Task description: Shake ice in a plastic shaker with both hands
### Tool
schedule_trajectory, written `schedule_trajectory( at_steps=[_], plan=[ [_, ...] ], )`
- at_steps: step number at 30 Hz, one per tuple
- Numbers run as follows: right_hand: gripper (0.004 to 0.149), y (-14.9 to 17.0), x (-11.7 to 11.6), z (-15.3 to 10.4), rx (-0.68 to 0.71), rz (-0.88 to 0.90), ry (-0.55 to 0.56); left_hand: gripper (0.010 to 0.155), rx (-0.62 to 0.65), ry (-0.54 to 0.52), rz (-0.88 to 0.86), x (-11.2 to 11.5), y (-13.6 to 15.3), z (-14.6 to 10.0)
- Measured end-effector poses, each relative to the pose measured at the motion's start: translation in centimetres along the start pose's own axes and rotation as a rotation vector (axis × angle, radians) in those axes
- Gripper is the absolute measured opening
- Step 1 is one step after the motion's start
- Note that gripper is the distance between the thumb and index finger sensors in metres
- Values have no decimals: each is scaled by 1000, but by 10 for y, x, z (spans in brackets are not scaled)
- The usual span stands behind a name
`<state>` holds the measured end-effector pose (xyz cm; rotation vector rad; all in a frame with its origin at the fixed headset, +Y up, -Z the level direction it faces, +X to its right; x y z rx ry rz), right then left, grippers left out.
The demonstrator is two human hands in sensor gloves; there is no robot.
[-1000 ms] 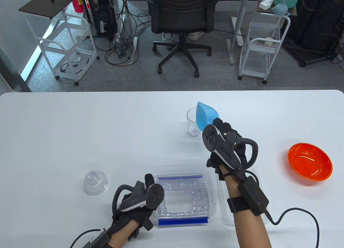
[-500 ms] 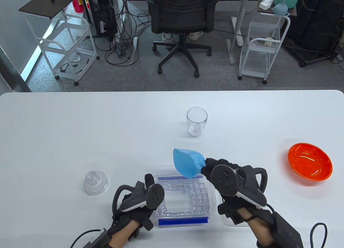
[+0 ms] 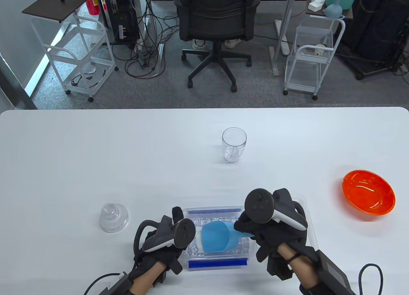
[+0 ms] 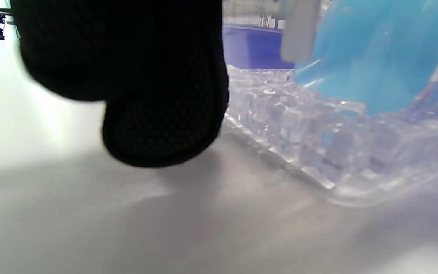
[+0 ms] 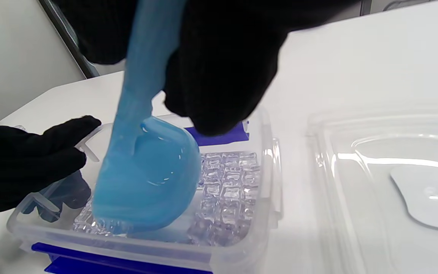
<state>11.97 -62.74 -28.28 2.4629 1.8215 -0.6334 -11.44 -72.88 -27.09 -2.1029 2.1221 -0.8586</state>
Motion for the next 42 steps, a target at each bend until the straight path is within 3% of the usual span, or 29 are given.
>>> schedule_trajectory(
  at_steps=[5,15,20,42],
  plan=[
    [46,14,-11,19,-26,105,-50,67,3,1,-4,0,0,0],
    [46,31,-41,29,-23,246,-42,67,1,3,0,0,0,0],
    [47,53,-54,34,-27,410,-78,67,3,4,-7,0,0,1],
    [47,100,-49,32,-44,679,-105,67,4,2,-16,1,1,0]
  ],
)
Point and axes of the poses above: the tracker on the back of each hand, its own y axis roughly to the little-finger side, its own z axis roughly from the wrist to the fingertips, x = y × z, the point moved 1 cm from there along z, roughly from the wrist to the fingertips, and after that the axes turned 6 degrees about y, right-handed, at the moved point
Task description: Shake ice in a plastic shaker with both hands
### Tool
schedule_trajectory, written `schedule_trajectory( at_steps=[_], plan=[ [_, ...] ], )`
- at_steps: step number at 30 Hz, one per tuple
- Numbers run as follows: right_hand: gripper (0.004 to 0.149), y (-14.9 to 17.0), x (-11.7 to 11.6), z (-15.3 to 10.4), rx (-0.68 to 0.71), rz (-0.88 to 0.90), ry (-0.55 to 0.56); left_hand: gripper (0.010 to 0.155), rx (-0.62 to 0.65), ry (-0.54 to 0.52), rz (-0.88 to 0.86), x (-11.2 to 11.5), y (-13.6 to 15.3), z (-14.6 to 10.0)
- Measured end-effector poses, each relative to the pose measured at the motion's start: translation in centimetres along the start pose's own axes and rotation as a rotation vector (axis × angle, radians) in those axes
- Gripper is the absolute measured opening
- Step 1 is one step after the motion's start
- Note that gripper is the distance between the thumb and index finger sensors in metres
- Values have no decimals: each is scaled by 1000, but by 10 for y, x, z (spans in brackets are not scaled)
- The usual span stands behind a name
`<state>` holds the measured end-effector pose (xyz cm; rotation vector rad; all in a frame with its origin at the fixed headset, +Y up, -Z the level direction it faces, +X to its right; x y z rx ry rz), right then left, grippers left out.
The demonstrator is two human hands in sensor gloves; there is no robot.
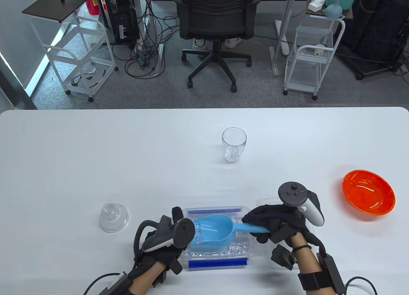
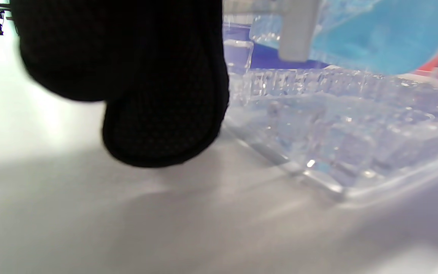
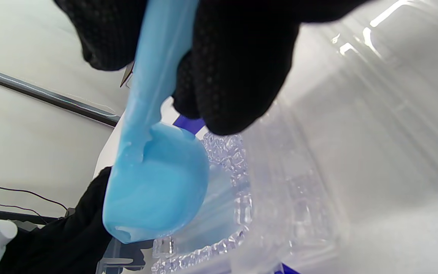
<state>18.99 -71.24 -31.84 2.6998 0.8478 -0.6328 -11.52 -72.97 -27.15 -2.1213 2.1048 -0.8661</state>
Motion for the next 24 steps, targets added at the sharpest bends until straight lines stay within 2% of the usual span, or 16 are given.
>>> schedule_trajectory(
  at_steps=[14,24],
  plan=[
    [47,-6,33,-15,-11,32,76,67,0,2,-1,0,0,1],
    [47,-15,72,-28,-56,102,263,67,0,2,-2,0,0,1]
  ],
)
Point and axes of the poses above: the tracker on the back of each hand, its own y axis roughly to the little-finger side, its own z axis roughly from the wrist to the fingertips, x = y × z, the point moved 1 cm from there along z, roughly from the wrist to the fingertips, and after that the axes turned 6 degrees about y, right-handed, at the moved point
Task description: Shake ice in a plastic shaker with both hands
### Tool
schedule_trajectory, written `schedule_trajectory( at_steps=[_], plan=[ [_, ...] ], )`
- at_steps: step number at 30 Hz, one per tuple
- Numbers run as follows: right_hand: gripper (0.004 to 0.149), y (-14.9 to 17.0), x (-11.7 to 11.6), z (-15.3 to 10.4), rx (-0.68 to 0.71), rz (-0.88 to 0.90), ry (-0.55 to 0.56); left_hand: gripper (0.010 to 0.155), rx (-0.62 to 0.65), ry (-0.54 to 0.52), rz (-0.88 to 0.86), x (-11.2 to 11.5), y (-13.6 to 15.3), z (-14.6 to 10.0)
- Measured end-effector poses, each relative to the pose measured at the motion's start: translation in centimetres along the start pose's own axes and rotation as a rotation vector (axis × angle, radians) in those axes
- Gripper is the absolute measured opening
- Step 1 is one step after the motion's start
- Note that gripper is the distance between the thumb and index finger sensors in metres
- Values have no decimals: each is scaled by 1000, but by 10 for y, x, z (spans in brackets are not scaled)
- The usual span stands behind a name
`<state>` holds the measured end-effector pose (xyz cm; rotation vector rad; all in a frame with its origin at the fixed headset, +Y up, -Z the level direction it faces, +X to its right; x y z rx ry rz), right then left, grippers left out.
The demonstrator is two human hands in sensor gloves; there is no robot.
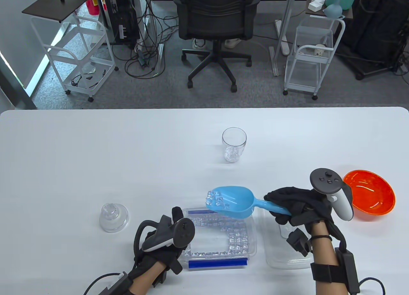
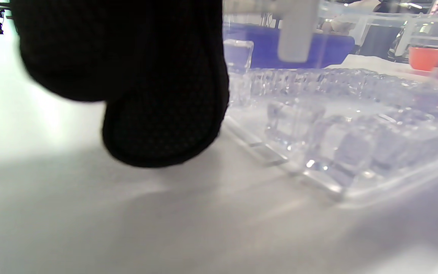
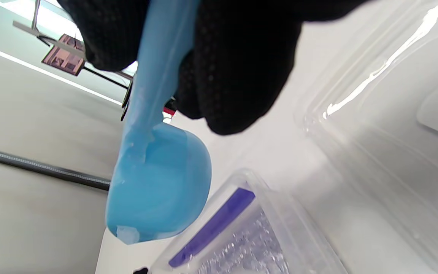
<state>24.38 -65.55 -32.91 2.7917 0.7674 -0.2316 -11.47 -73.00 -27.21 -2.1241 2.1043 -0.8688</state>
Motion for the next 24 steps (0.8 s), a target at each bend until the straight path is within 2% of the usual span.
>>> schedule_trajectory(
  at_steps=[5,13,18,24],
  plan=[
    [47,-15,21,0,-29,-4,180,67,0,0,-1,0,0,0],
    [47,-41,35,2,-88,-53,446,67,-1,-1,-3,0,0,0],
    [47,-57,38,7,-114,-135,544,68,0,0,-2,0,1,0],
    [47,-67,43,13,-151,-146,586,67,-1,-1,-3,0,1,-1]
  ],
)
Point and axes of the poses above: the tracker on the back of each hand, its own y axis roughly to the little-finger side, its own z axis roughly from the wrist to the fingertips, x = y × z, the point moved 1 cm from there along z, roughly from the wrist to the fingertips, and after that the axes turned 6 degrees about y, right-handed, at the moved point
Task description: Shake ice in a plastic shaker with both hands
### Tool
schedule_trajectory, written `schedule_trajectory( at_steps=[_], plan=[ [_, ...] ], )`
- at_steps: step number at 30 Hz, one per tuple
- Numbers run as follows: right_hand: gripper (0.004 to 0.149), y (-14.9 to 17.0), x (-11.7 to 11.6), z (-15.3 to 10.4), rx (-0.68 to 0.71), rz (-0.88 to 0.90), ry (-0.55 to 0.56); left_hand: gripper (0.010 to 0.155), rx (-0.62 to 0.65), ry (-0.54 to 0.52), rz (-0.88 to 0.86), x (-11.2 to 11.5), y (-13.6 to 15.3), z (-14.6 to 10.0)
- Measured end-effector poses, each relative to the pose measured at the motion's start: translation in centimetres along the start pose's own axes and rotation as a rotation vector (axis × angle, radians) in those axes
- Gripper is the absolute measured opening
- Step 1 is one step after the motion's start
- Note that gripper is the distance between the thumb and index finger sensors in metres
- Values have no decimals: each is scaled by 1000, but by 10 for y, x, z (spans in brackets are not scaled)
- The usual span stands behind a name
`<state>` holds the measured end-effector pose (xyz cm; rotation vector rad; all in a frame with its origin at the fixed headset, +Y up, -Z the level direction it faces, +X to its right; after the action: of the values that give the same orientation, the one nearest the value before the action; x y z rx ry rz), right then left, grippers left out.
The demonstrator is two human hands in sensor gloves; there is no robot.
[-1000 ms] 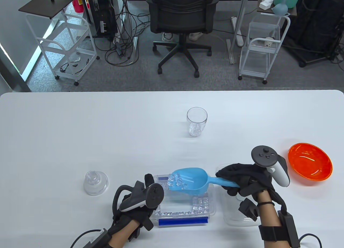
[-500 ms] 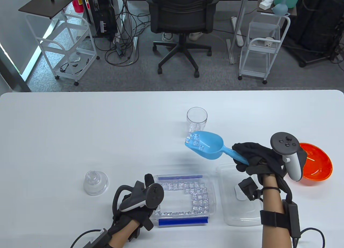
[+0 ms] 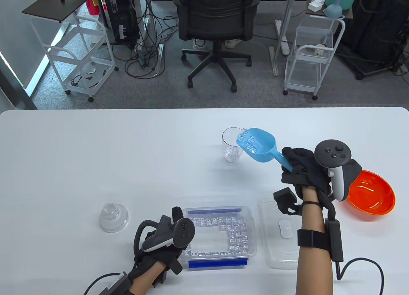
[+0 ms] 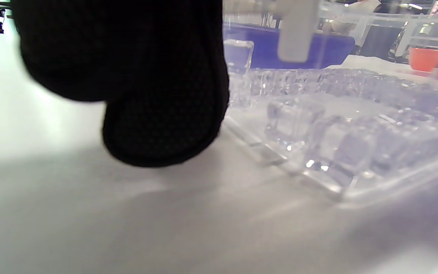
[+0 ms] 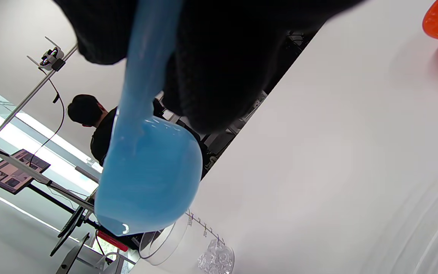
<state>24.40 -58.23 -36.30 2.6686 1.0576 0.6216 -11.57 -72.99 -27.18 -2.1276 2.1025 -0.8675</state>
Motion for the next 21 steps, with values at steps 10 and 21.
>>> schedule_trajectory(
  at_steps=[10,21],
  plan=[
    [47,-21,-6,13,11,-142,20,68,2,-1,-6,0,0,0],
    [47,-49,-18,21,90,-296,32,67,4,-2,-14,1,1,0]
  ],
)
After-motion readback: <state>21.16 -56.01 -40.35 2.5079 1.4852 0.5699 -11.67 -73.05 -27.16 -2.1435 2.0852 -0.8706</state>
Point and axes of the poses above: the tracker on the back of each hand, its own y axis roughly to the little-finger side, its own z axis roughly from the wrist to the fingertips, x = y × z, the point moved 1 cm from there along z, roughly from the wrist to the fingertips, and after that the axes turned 6 degrees about y, right-handed, at the moved point
